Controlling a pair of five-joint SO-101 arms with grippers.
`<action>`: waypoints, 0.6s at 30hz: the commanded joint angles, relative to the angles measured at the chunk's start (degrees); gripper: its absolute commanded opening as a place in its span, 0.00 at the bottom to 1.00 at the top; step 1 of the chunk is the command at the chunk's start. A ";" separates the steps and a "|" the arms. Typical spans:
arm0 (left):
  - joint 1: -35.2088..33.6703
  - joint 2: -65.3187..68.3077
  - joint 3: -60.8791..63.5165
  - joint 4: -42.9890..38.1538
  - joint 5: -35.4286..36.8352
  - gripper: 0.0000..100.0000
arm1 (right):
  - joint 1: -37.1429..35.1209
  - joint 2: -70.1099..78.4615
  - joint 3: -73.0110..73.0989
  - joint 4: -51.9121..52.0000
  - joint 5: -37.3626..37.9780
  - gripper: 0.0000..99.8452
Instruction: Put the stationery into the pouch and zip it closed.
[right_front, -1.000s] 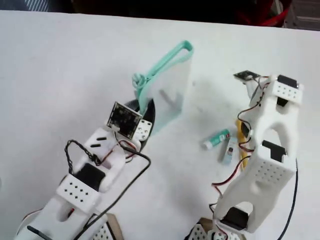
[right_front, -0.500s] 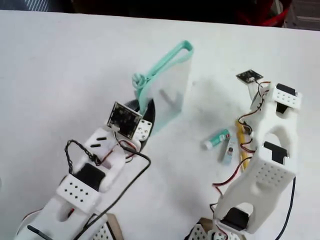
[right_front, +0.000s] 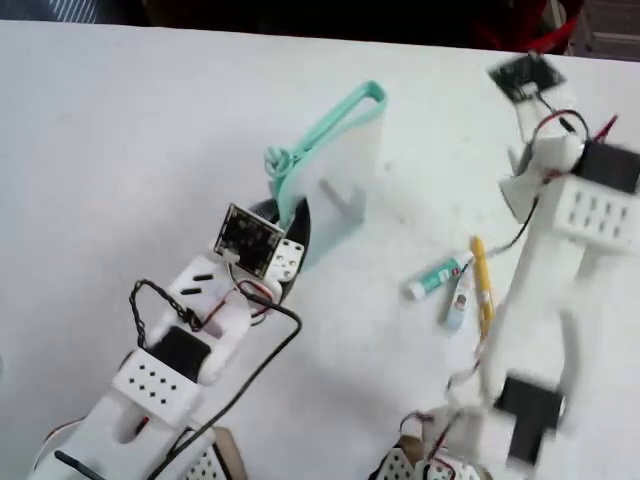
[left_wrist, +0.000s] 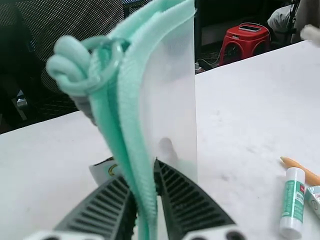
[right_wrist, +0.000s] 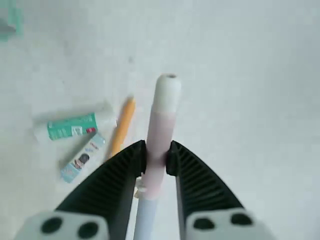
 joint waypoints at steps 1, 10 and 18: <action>-0.31 0.04 0.18 0.26 -0.70 0.02 | -5.85 -14.81 0.26 -0.13 -6.95 0.02; -0.22 0.13 0.26 0.26 -0.53 0.02 | -18.68 -23.52 0.26 -16.66 -27.78 0.02; -0.22 0.13 0.26 0.26 -0.70 0.02 | -30.11 -23.43 4.13 -40.57 -38.59 0.02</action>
